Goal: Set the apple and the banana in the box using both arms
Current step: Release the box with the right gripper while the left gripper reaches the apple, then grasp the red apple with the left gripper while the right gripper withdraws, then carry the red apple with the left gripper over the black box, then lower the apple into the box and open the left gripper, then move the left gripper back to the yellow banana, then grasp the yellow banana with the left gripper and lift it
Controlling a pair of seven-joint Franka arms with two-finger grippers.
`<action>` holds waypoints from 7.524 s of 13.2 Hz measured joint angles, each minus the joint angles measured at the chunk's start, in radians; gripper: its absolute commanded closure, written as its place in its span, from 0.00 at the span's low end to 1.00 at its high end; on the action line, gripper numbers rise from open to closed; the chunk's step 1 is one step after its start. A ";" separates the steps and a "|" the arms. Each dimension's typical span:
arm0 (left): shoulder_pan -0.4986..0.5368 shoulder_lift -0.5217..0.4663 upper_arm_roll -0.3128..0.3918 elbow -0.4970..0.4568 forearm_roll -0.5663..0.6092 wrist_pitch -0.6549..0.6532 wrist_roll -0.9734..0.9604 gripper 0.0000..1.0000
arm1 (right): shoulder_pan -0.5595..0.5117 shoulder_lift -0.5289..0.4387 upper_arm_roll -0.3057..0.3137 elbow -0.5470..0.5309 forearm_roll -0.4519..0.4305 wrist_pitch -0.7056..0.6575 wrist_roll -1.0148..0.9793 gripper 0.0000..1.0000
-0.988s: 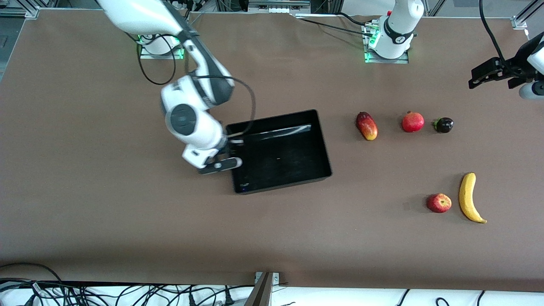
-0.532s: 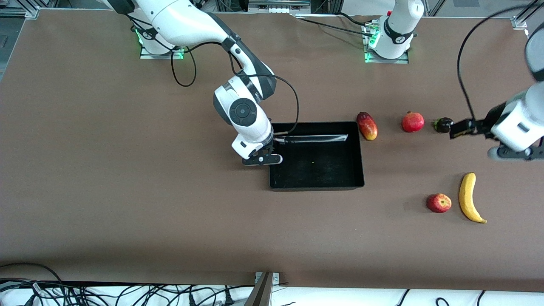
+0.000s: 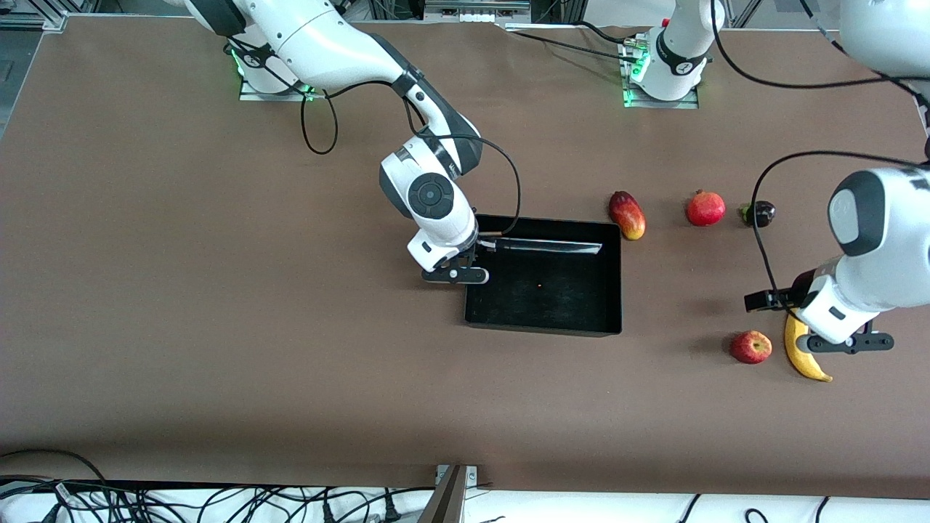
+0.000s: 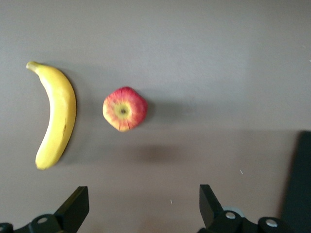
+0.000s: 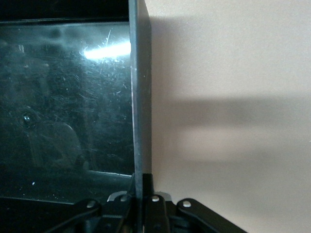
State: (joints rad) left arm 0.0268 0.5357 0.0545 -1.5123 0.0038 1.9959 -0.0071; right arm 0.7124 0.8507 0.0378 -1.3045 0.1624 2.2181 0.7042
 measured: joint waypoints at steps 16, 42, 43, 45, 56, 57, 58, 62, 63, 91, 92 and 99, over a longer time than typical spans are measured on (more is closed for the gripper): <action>0.050 0.286 -0.002 -0.003 0.056 0.460 0.031 0.23 | -0.398 -0.387 -0.085 0.052 -0.001 -0.545 -0.335 0.00; -0.414 -0.043 -0.158 -0.167 0.007 0.028 -0.840 0.94 | -0.471 -0.841 -0.183 -0.353 -0.176 -0.567 -0.616 0.00; -0.427 -0.033 -0.162 -0.167 -0.024 0.031 -0.845 0.94 | -0.472 -0.841 -0.184 -0.353 -0.177 -0.567 -0.616 0.00; -0.450 -0.021 -0.182 -0.167 -0.071 0.045 -0.846 0.94 | -0.474 -0.841 -0.187 -0.353 -0.177 -0.565 -0.616 0.00; -0.523 0.141 -0.215 -0.168 -0.083 0.260 -0.896 0.90 | -0.474 -0.832 -0.187 -0.352 -0.177 -0.547 -0.616 0.00; -0.524 0.151 -0.215 -0.168 -0.078 0.265 -0.902 0.88 | -0.474 -0.832 -0.187 -0.352 -0.177 -0.547 -0.616 0.00; -0.525 0.159 -0.215 -0.168 -0.074 0.270 -0.908 0.88 | -0.474 -0.832 -0.187 -0.352 -0.177 -0.547 -0.616 0.00; -0.527 0.188 -0.215 -0.168 -0.056 0.292 -0.946 0.80 | -0.474 -0.832 -0.187 -0.351 -0.177 -0.547 -0.616 0.00; -0.528 0.190 -0.215 -0.167 -0.051 0.295 -0.956 0.78 | -0.474 -0.832 -0.187 -0.350 -0.177 -0.547 -0.616 0.00; 0.329 -0.017 -0.264 0.023 0.191 -0.151 0.001 0.00 | -0.475 -0.831 -0.187 -0.348 -0.177 -0.543 -0.616 0.00; 0.349 0.014 -0.264 0.034 0.191 -0.090 0.050 0.00 | -0.475 -0.831 -0.187 -0.347 -0.177 -0.543 -0.616 0.00; 0.386 0.246 -0.269 0.049 0.286 0.315 0.142 0.00 | -0.475 -0.830 -0.187 -0.346 -0.177 -0.543 -0.616 0.00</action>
State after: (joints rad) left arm 0.4128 0.7817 -0.2146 -1.4633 0.2901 2.3114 0.1344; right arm 0.2378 0.0208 -0.1492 -1.6501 -0.0147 1.6754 0.0885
